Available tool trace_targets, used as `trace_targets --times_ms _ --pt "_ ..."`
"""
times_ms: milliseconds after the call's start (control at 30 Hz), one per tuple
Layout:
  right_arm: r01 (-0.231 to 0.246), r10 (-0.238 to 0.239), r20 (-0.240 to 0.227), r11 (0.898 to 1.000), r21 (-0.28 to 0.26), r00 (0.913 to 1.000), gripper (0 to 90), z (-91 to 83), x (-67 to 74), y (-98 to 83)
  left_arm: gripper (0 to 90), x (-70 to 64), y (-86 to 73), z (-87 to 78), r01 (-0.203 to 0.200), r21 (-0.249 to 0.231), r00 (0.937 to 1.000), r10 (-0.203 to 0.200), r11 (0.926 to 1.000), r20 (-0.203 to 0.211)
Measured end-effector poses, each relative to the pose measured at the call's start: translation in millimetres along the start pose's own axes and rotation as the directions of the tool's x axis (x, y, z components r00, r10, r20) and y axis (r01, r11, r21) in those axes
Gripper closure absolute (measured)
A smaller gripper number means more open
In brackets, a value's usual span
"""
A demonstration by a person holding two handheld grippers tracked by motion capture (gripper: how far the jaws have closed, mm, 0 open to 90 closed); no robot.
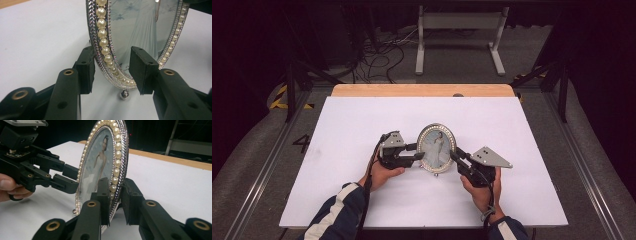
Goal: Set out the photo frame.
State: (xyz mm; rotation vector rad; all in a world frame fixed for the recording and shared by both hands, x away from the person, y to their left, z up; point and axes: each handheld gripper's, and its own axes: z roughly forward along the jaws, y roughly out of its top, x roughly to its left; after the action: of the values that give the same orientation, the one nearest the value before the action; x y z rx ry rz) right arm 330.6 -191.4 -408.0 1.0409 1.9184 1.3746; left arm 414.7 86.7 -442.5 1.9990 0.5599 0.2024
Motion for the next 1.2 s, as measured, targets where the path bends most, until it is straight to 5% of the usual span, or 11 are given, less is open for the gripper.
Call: trace_targets --times_ms 500,1200 --pt "0.001 -0.001 -0.022 1.0 0.009 0.9998 77.0 7.1 -2.9 3.5 62.5 -5.5 -3.8 -8.3 -0.041 0.032 0.9977 0.042 0.9986 -0.053" --pt "-0.002 0.002 -0.024 1.0 0.004 0.9997 76.5 15.1 -6.9 5.9 70.8 -8.1 -7.7 -16.5 -0.056 0.054 0.996 0.06 0.997 -0.066"
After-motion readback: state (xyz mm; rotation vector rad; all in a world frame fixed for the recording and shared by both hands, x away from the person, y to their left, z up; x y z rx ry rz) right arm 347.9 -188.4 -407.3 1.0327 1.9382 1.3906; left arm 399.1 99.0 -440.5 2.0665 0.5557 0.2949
